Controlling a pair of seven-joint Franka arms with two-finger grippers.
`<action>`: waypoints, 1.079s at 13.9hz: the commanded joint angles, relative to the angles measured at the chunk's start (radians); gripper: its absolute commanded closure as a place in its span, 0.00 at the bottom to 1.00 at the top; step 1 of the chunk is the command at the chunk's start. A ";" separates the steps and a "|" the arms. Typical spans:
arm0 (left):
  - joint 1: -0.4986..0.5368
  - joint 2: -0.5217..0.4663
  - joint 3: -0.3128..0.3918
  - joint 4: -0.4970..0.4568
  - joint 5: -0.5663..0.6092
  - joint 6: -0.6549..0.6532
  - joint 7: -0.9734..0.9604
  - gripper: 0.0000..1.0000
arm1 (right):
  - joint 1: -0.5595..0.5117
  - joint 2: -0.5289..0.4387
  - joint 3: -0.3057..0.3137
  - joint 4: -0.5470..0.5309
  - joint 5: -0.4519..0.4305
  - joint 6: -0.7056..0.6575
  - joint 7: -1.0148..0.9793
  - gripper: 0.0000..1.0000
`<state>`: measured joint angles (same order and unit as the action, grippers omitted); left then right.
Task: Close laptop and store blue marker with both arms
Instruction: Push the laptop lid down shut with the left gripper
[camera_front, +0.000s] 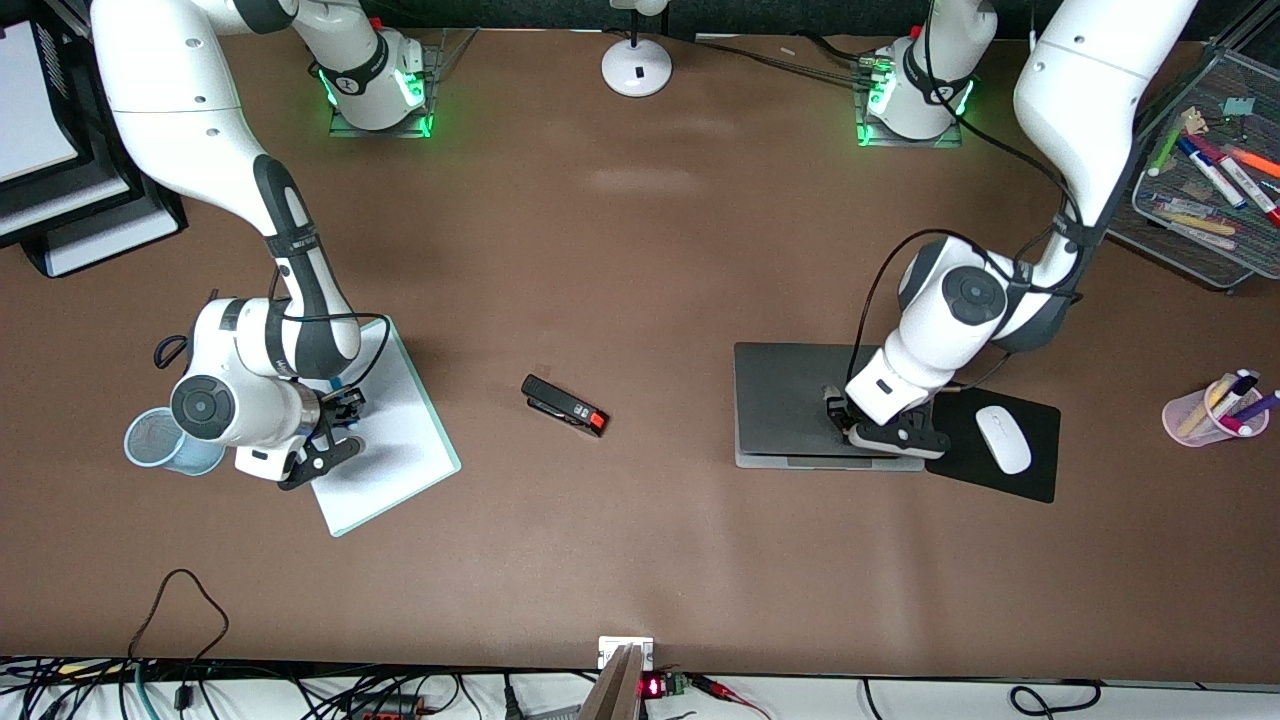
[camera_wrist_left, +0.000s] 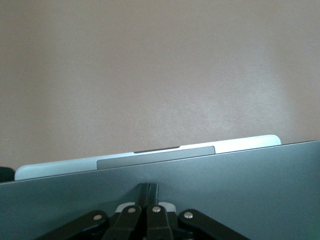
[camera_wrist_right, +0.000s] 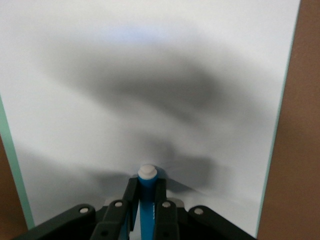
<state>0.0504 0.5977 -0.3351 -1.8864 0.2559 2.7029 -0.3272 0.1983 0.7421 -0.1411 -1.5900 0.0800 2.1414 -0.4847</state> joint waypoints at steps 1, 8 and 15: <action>-0.001 0.076 -0.001 0.069 0.028 0.000 0.007 1.00 | 0.000 0.006 0.000 0.007 0.018 0.005 -0.023 0.90; -0.014 0.134 0.021 0.093 0.045 0.044 0.005 1.00 | 0.003 -0.007 -0.002 0.037 0.020 -0.005 -0.025 0.98; -0.011 0.137 0.022 0.092 0.051 0.044 0.005 1.00 | -0.002 -0.128 -0.003 0.068 0.020 -0.066 -0.069 1.00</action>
<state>0.0469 0.7162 -0.3233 -1.8199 0.2768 2.7459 -0.3269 0.1995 0.6740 -0.1417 -1.5080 0.0800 2.1102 -0.4997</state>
